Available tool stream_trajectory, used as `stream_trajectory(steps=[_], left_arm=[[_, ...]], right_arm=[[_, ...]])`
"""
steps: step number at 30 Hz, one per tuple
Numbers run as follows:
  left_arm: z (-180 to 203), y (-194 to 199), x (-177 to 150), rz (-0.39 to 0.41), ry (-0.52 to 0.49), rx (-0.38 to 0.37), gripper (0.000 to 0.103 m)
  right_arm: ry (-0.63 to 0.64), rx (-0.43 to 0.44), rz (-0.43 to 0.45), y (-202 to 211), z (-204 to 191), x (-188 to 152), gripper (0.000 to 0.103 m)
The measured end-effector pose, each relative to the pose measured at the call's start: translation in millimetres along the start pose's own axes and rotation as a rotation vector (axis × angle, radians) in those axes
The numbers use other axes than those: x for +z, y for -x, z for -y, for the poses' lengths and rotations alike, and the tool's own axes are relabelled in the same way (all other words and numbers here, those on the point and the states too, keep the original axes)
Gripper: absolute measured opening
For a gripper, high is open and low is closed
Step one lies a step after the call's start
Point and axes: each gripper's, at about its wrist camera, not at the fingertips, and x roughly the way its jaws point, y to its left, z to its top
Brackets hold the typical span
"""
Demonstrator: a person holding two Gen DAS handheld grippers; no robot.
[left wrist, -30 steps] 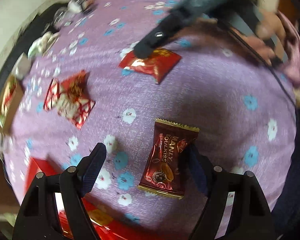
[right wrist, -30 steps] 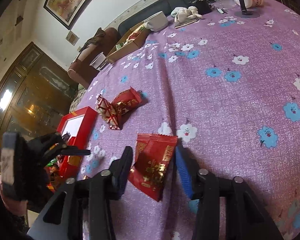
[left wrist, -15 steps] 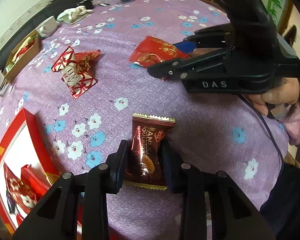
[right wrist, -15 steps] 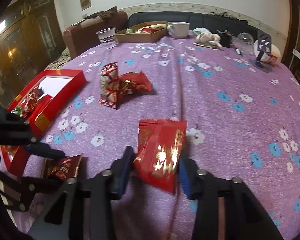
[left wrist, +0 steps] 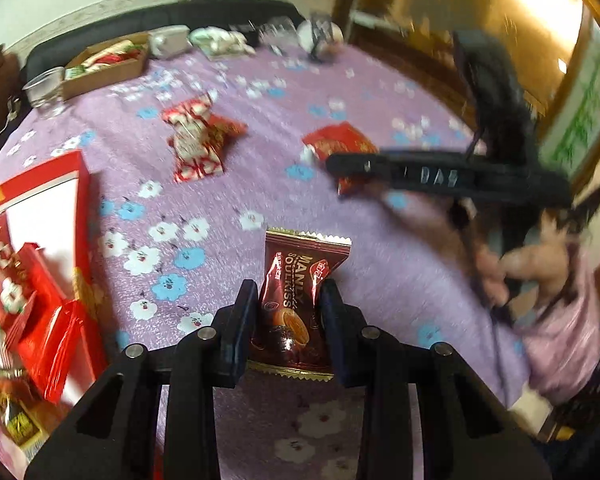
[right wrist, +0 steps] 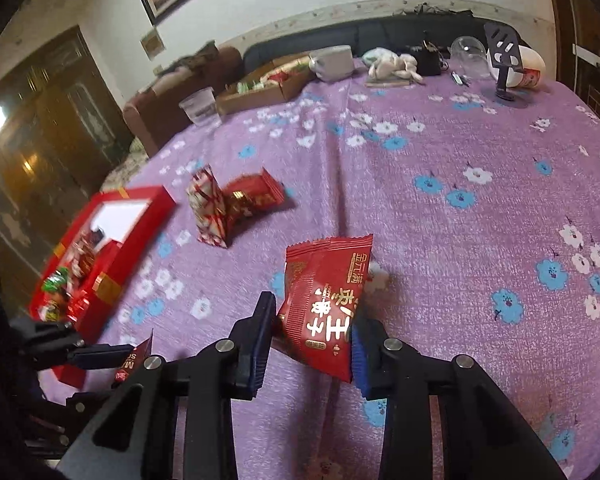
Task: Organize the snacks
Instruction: 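Lift both packets and carry them over the tray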
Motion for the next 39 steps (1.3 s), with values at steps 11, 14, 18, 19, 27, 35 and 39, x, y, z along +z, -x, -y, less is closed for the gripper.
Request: stream_trajectory(steps=[11,14,18,19,27,35,39], left_arm=[[-13.0,57.3,-9.5,0.158,0.037,0.054,0.030],[-15.8,62.7,-12.3,0.172,0.051,0.053,0.030],[-18.9,69.2,-14.5,0.197,0.068,0.060,0.030],[-19.7,70.1,-14.1,0.203,0.070,0.064,0.030],[-13.6,70.9,-11.6,0.219,0.048,0.103,0.030],[-11.5,68.9,-10.8,0.214,0.045,0.110,0.030],[-14.2,67.1,-11.5,0.207,0.058,0.109,0.030]], right_arm=[[0.026,-0.027,0.086,12.5,-8.1,1.9,0.035],[0.025,-0.039,0.091,11.8,-8.0,1.1,0.035],[0.024,-0.053,0.099,12.7,-7.3,0.6,0.027],[0.024,-0.052,0.099,12.7,-7.5,0.1,0.027],[0.046,-0.077,0.080,6.9,-10.9,-1.9,0.027],[0.081,-0.085,0.073,4.4,-17.8,-4.4,0.027],[0.105,-0.080,0.055,0.3,-21.9,-5.2,0.023]])
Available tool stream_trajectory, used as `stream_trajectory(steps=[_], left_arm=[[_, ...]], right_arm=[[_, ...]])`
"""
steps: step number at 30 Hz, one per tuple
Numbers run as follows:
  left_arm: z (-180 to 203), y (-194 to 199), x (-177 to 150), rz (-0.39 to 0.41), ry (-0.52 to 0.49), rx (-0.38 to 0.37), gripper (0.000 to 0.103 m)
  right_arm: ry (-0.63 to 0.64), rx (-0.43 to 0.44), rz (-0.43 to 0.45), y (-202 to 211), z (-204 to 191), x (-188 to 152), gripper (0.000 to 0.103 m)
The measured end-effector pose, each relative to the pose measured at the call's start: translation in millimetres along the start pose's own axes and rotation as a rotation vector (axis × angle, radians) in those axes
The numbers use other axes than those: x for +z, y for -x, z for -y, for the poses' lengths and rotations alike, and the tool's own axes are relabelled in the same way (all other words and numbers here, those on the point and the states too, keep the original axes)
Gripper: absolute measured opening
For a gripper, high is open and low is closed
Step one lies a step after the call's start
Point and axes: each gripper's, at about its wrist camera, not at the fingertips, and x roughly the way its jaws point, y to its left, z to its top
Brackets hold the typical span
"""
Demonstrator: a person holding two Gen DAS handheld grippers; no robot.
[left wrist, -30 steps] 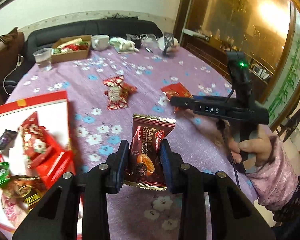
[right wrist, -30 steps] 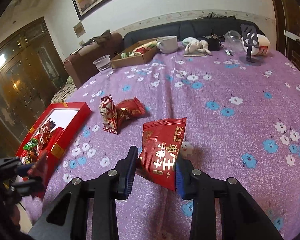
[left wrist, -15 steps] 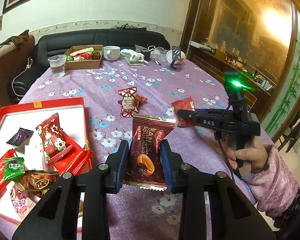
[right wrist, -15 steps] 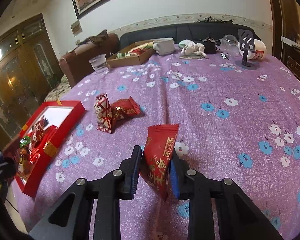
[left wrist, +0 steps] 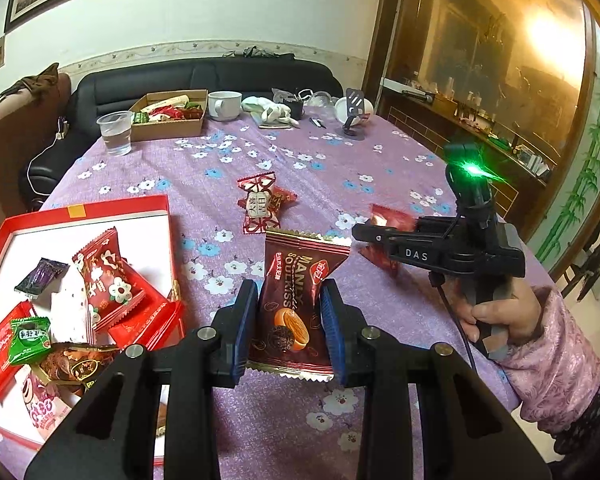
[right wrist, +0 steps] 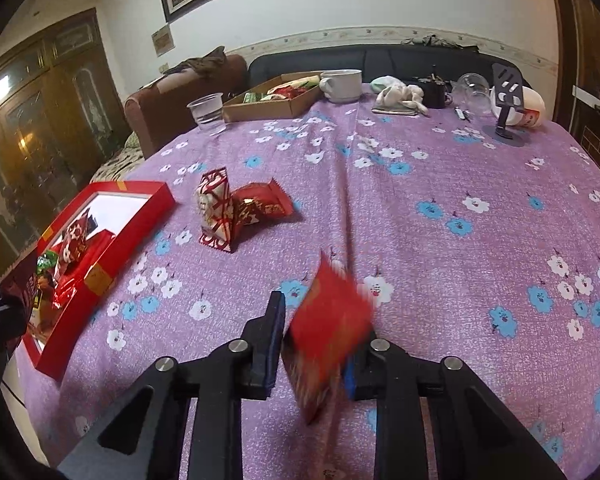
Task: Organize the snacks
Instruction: 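Lift both packets and carry them over the tray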
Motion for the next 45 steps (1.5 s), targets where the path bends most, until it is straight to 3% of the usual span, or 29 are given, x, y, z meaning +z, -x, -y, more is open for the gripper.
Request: stream_trajectory(steps=[4,8,13,18,20,22,23,24,25,33,45], left_arm=[[-6.4,-3.6,-2.2,-0.008,0.023,-0.001,0.030],[-6.2,-7.7,-4.5,-0.019,0.024,-0.009,0.030],[-3.7,-12.3,-4.9,-0.027,0.019,-0.016,0.030],[-5.6,-14.8,-4.3,-0.034,0.026,-0.008,0.030],[-5.8,-15.6,-3.6,-0.036,0.024,-0.006,0.030],[-5.9,-15.6,-3.0,-0.034,0.021,-0.007,0.030],[-6.3,-15.6,-2.8,-0.033,0.021,-0.009,0.030],[-6.8,-15.4,-3.0,-0.034,0.020,-0.010,0.030],[-7.4,-15.0,-3.3,-0.034,0.020,-0.010,0.030],[-23.4,2.3,-4.1,0.009,0.043,-0.014,0.030],[-93.4,40.5,-13.2,0.092,0.154,0.085,0.030]], right_arm=[[-0.005,0.013,-0.045,-7.8,1.1,-1.9,0.023],[-0.034,0.034,-0.085,-14.9,5.8,-3.4,0.030],[-0.039,0.042,-0.088,-13.4,7.0,-4.8,0.033],[-0.169,0.167,-0.117,-7.8,27.5,-4.4,0.054],[-0.254,0.228,-0.126,-5.8,40.8,-6.6,0.055],[-0.333,0.280,-0.132,-4.9,53.5,-8.8,0.051],[-0.350,0.287,-0.138,-3.9,57.0,-10.2,0.045],[-0.360,0.281,-0.148,-3.3,58.6,-11.9,0.030],[-0.369,0.281,-0.158,-3.2,59.5,-13.2,0.025],[-0.453,0.340,-0.149,8.9,45.4,-8.3,0.022],[-0.297,0.450,-0.171,-5.7,-60.2,52.7,0.021]])
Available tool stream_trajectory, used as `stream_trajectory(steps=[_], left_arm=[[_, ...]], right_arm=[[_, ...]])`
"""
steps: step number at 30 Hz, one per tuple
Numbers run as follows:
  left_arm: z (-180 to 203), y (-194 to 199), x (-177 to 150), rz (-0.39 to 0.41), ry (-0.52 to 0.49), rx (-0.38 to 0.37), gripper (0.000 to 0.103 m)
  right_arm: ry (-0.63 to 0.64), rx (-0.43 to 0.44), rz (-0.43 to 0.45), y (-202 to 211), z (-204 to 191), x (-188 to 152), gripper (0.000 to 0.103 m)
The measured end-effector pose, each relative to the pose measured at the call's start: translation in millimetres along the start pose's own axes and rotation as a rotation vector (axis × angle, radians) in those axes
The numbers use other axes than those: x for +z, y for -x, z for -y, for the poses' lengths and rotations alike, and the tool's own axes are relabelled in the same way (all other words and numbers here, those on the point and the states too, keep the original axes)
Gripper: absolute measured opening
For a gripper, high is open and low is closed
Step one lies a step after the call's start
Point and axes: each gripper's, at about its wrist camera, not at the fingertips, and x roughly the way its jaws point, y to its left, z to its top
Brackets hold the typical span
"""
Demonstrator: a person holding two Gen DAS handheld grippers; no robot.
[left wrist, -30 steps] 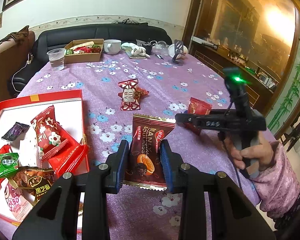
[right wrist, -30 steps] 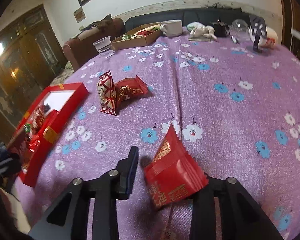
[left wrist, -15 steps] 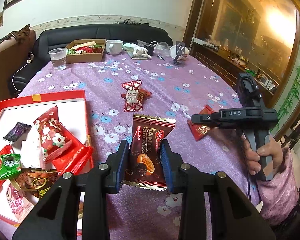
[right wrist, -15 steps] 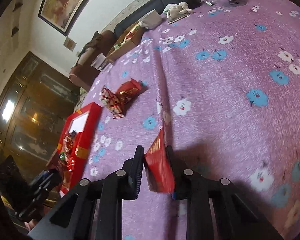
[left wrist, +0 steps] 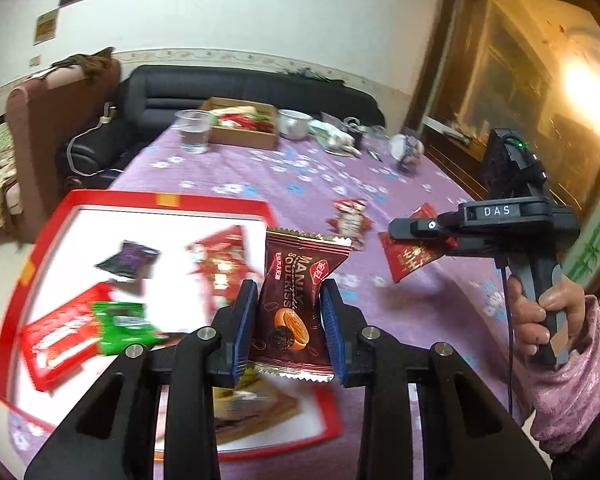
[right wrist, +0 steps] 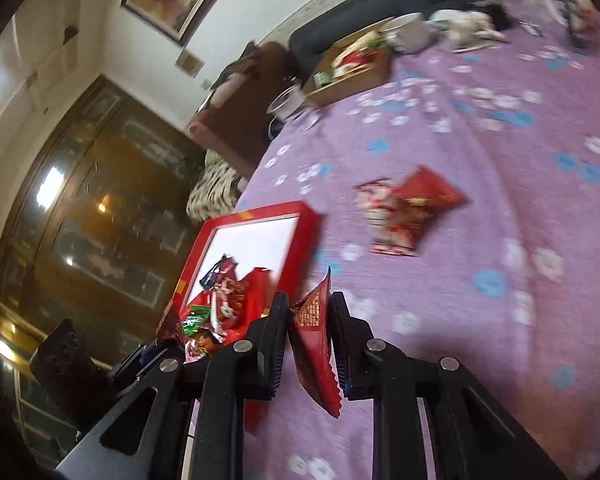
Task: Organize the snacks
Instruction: 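Lift both packets and carry them over the tray, then open both tools to release the packets into the tray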
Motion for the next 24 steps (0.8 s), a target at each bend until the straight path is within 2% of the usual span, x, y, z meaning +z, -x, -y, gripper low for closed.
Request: stream_trajectory(steps=[7,14,20,24], left_arm=[[-44.2,13.4,2.1,0.037,0.055,0.102,0.030],[-66.3,11.0,7.2,0.038,0.068,0.165,0.030],[-70.9,-5.4,9.0,0.001,0.055,0.215,0.030],[-70.2,-18.0,8.0,-0.028,0.036,0.260,0.030]], right_arm=[[0.084,0.061,-0.067,-66.9,-57.4,14.2,0.021],[0.139,0.154,-0.096,-113.5,-104.0,19.7,0.021],[0.194,0.197,-0.086,-140.5,-123.1,12.4,0.021],[0.196,0.212,-0.099,-148.8,-117.9,12.1,0.024]])
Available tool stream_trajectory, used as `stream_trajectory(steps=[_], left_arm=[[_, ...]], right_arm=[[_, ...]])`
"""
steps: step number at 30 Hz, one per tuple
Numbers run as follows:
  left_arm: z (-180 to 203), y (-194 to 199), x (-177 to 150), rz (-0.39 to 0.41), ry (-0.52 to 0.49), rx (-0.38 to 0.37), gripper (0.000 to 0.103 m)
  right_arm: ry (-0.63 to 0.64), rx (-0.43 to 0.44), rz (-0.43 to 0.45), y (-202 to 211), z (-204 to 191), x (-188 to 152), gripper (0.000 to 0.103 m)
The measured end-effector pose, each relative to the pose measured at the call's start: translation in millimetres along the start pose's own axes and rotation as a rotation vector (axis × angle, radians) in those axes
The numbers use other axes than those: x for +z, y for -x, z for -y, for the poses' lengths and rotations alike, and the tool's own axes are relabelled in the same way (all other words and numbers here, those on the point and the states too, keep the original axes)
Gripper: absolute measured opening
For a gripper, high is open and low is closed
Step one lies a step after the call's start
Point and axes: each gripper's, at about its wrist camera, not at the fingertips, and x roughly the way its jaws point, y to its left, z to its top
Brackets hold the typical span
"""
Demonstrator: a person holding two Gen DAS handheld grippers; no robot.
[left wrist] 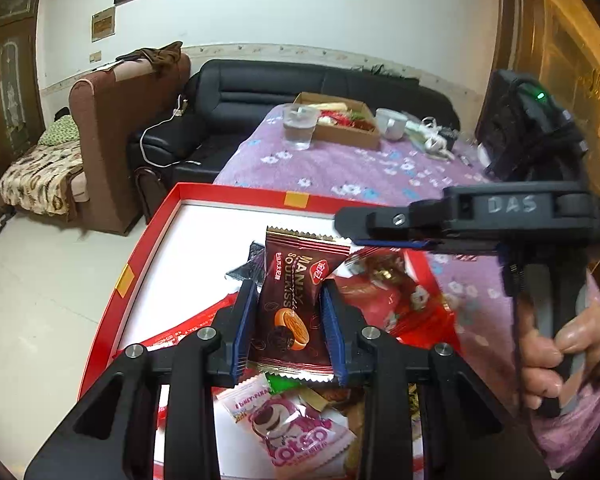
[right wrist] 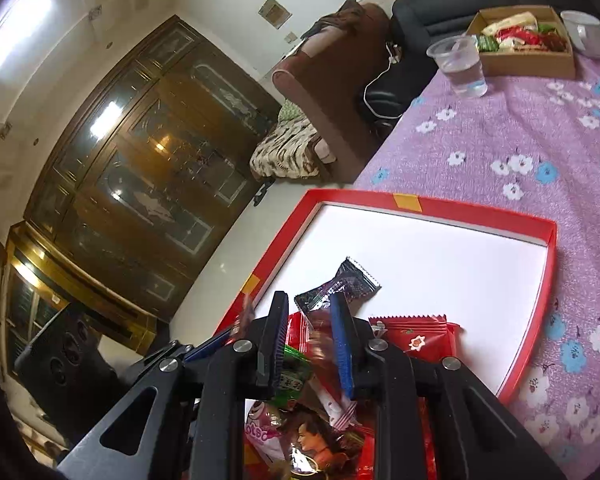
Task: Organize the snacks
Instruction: 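Open both tools to release the packets into the tray, then grasp the red-and-white patterned packet with the left tool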
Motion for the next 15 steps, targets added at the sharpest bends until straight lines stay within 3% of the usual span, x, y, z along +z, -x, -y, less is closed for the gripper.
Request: stream_trajectory(steps=[6,8,10,12,15], left_arm=[[13.9,-8.6,0.3,-0.013,-0.031,0.082,0.031],[18.7,-10.3,0.8,-0.017,-0.040,0.121,0.041],[24.1,-9.5,1.2,-0.008,-0.052,0.159,0.060],[31.0,-5.8,3.0,0.014,-0.072,0.207,0.071],[41.3,0.1,8.4,0.048,-0.100,0.251,0.076]], right_arm=[[-0.016,-0.015,0.032,15.3,15.9,3.3,0.024],[-0.018,-0.024,0.051,25.2,19.2,5.5,0.025],[-0.023,-0.042,0.072,35.1,22.8,6.2,0.028],[-0.027,-0.052,0.087,43.9,25.1,7.4,0.037],[-0.026,-0.068,0.108,57.2,27.1,7.2,0.047]])
